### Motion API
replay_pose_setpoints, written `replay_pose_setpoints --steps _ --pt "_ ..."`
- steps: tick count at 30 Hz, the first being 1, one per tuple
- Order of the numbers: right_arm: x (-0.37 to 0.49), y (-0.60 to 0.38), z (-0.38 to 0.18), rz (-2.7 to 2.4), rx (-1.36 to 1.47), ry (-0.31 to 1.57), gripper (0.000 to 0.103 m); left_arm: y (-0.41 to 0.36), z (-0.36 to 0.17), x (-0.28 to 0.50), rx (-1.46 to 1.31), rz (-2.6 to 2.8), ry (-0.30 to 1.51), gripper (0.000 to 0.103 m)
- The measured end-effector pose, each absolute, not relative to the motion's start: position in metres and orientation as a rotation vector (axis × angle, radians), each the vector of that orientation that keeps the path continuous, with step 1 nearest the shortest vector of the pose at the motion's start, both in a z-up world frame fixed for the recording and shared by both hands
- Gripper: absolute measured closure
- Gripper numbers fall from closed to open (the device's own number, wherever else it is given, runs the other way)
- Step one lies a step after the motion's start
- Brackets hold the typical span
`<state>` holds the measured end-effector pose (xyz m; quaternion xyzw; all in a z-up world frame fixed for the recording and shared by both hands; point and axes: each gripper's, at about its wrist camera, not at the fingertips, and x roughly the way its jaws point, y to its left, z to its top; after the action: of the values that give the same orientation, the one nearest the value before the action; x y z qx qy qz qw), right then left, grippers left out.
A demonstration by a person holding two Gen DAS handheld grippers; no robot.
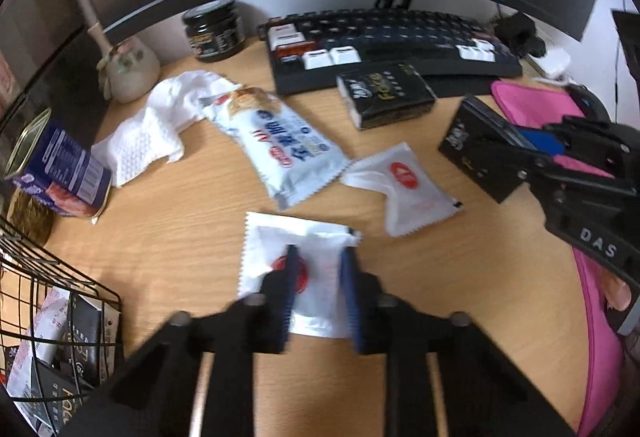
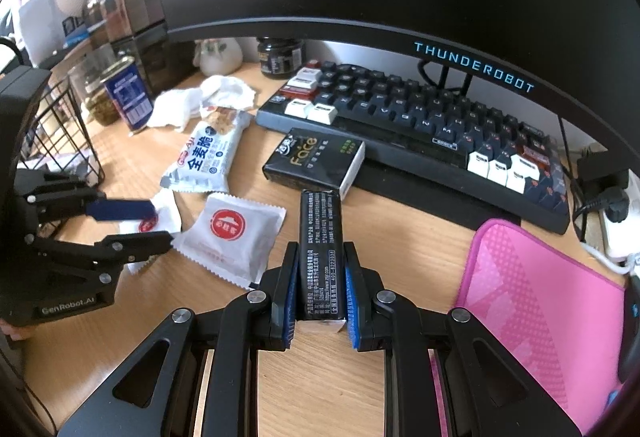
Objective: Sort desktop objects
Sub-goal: 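Grasp a black Face pack edgewise with the right tool while the left tool approaches a wet-wipe sachet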
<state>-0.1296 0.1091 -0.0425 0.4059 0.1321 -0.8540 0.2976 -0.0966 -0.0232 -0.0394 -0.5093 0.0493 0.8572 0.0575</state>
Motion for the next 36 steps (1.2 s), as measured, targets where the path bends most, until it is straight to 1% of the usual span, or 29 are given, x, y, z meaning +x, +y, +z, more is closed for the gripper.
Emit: replay_pose_setpoints --steps 3,4,12,13,15,16,17,18,19,20,23,28,34,36 --pt "-0.130 0.109 -0.043 -2.269 1.079 0.352 0.085 -0.024 -0.039 -0.096 -1.546 2.594 0.136 0.098" --pt "-0.129 0.109 -0.043 -2.269 1.078 0.352 0.085 -0.025 -0.039 -0.095 -1.550 2.597 0.127 0.103" --pt "-0.125 0.106 -0.043 -2.262 1.070 0.366 0.084 -0.025 -0.031 -0.090 -1.522 2.627 0.112 0.103" --pt "-0.124 0.105 -0.043 -2.258 1.071 0.362 0.084 -0.023 -0.028 -0.090 -1.495 2.628 0.085 0.102" --pt "-0.123 0.105 -0.043 -2.253 1.073 0.353 0.084 -0.021 -0.022 -0.092 -1.459 2.608 0.000 0.097" --pt "-0.123 0.105 -0.043 -2.254 1.072 0.352 0.084 -0.019 -0.019 -0.095 -1.454 2.593 -0.025 0.087" --pt "-0.123 0.105 -0.042 -2.256 1.070 0.352 0.084 -0.016 -0.017 -0.098 -1.453 2.596 -0.031 0.072" --pt "-0.122 0.106 -0.041 -2.260 1.067 0.352 0.084 -0.014 -0.015 -0.100 -1.452 2.608 -0.027 0.063" --pt "-0.122 0.106 -0.040 -2.264 1.064 0.353 0.084 -0.010 -0.013 -0.102 -1.449 2.620 -0.020 0.047" --pt "-0.123 0.107 -0.039 -2.269 1.060 0.356 0.084 -0.005 -0.012 -0.103 -1.444 2.620 -0.014 0.039" --pt "-0.126 0.114 -0.035 -2.311 1.053 0.374 0.084 0.007 -0.013 -0.108 -1.449 2.604 0.003 0.035" --pt "-0.136 0.133 -0.032 -2.349 1.072 0.339 0.084 0.022 -0.027 -0.119 -1.516 2.561 -0.016 0.035" --pt "-0.132 0.137 -0.031 -2.344 1.058 0.347 0.084 0.031 -0.046 -0.134 -1.608 2.562 0.015 0.035" --pt "-0.128 0.135 -0.031 -2.341 1.050 0.359 0.084 0.034 -0.052 -0.135 -1.634 2.562 0.053 0.042"
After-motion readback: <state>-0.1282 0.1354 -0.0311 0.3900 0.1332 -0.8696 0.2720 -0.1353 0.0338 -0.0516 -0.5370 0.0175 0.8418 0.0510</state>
